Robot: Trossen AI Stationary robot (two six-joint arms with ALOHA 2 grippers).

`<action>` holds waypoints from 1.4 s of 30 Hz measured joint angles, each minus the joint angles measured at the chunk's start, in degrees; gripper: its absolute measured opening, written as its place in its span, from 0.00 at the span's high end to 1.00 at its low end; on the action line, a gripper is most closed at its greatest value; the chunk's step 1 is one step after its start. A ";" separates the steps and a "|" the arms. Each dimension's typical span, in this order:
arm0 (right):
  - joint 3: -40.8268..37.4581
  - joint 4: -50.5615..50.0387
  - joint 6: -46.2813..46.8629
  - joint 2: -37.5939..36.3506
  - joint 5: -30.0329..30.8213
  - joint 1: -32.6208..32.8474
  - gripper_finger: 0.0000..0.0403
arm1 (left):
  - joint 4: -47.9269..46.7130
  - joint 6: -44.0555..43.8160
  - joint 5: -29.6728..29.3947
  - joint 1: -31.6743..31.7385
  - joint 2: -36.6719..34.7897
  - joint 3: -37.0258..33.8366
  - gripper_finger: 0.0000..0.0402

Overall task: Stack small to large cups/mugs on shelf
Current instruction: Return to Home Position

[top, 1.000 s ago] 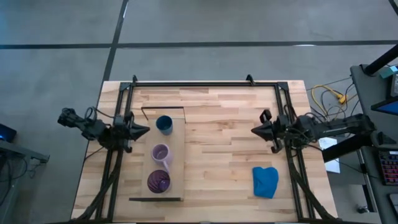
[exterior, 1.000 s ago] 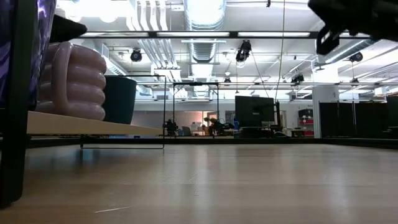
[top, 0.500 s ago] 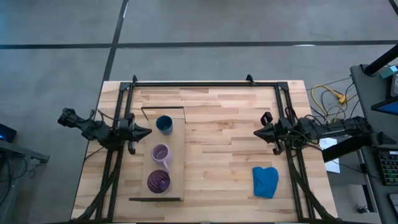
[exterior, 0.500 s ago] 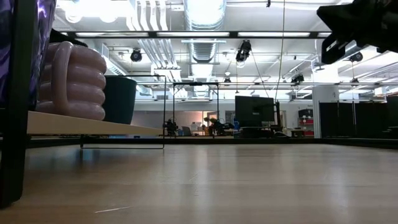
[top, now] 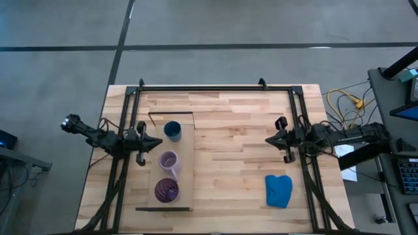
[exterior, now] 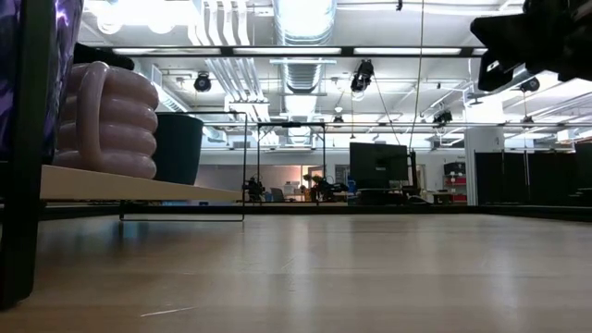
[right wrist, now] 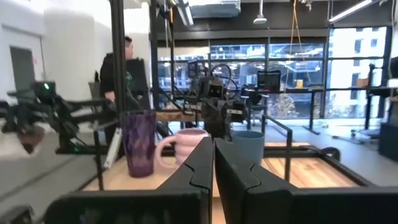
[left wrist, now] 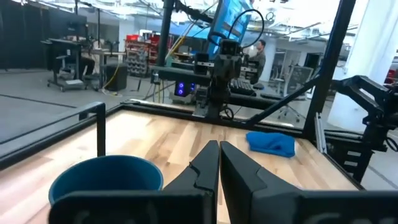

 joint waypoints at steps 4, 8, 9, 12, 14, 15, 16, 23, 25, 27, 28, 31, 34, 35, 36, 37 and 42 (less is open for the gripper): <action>0.00 -1.25 -4.24 0.04 0.36 0.00 0.98 | -0.04 0.47 0.82 0.00 1.52 -0.02 1.00; 0.00 -1.32 -4.28 0.04 0.36 0.00 0.98 | -0.07 2.20 1.64 0.00 1.80 -0.04 1.00; 0.00 -1.33 -3.67 0.05 0.37 0.00 0.98 | -0.09 2.12 1.66 0.00 1.78 -0.04 1.00; 0.00 -1.32 -1.33 0.09 0.36 0.00 0.98 | -0.09 -0.27 1.65 0.00 1.60 -0.07 1.00; 0.02 -1.32 -0.22 0.09 0.37 0.00 0.98 | -0.12 -2.11 1.68 0.00 1.45 -0.09 1.00; 0.02 -1.32 0.16 0.09 0.36 0.00 0.98 | -0.09 -2.27 1.66 0.00 1.41 -0.10 1.00; 0.02 -1.32 0.27 0.09 0.38 0.00 0.98 | -0.08 -2.42 1.67 0.00 1.47 -0.11 1.00; 0.02 -1.30 0.39 0.09 0.36 0.00 0.98 | -0.02 -2.47 1.68 0.00 1.50 -0.15 1.00; 0.02 -1.30 0.41 0.09 0.38 0.00 0.98 | -0.01 -2.49 1.68 0.00 1.53 -0.15 1.00; 0.04 -1.30 0.39 0.09 0.37 0.00 0.98 | -0.01 -2.49 1.68 0.00 1.51 -0.17 1.00; 0.04 -1.30 0.39 0.09 0.38 0.00 0.98 | -0.01 -2.49 1.68 0.00 1.50 -0.17 1.00; 0.04 -1.30 0.41 0.09 0.38 0.00 0.98 | -0.01 -2.49 1.68 0.00 1.50 -0.20 1.00; 0.04 -1.29 0.39 0.09 0.38 0.00 0.98 | 0.01 -2.52 1.70 0.00 1.56 -0.21 1.00; 0.04 -1.28 0.40 0.09 0.38 0.00 0.98 | 0.01 -2.52 1.70 0.00 1.52 -0.22 1.00; 0.04 -1.28 0.39 0.09 0.38 0.00 0.98 | 0.02 -2.52 1.70 0.00 1.49 -0.22 1.00; 0.05 -1.28 0.39 0.09 0.38 0.01 0.98 | 0.01 -2.52 1.70 -0.01 1.50 -0.22 1.00; 0.07 -1.28 0.39 0.09 0.38 0.00 0.98 | 0.02 -2.52 1.72 0.00 1.58 -0.22 1.00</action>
